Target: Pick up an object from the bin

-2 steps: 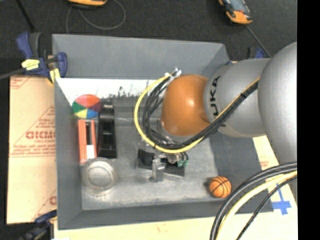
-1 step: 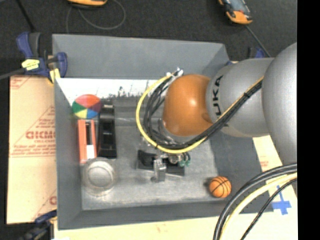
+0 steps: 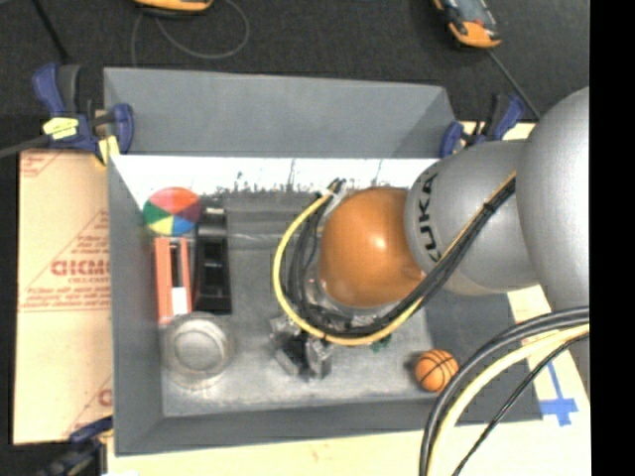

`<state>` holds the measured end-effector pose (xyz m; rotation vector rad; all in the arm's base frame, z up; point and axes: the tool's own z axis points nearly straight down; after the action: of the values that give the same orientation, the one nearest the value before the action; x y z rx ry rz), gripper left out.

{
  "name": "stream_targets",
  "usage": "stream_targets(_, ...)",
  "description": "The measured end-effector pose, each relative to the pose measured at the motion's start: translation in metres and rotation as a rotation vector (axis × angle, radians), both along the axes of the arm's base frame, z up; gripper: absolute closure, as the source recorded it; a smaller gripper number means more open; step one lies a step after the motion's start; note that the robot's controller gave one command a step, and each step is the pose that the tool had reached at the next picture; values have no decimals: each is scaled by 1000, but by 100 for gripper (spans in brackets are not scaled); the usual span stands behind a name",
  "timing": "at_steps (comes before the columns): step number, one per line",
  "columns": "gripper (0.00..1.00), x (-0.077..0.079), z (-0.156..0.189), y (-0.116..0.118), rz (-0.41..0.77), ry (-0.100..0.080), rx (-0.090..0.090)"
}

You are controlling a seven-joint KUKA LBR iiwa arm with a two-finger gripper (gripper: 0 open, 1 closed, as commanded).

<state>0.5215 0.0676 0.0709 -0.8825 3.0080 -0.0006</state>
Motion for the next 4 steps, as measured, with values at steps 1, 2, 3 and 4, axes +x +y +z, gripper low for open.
stream_targets(1,100,0,0,0,-1,0,0)
stream_targets(2,100,-6,45,-11,-3,18,-2)
stream_targets(3,100,-15,64,-34,70,-6,-1)
stream_targets(4,100,-11,11,-66,104,8,0)
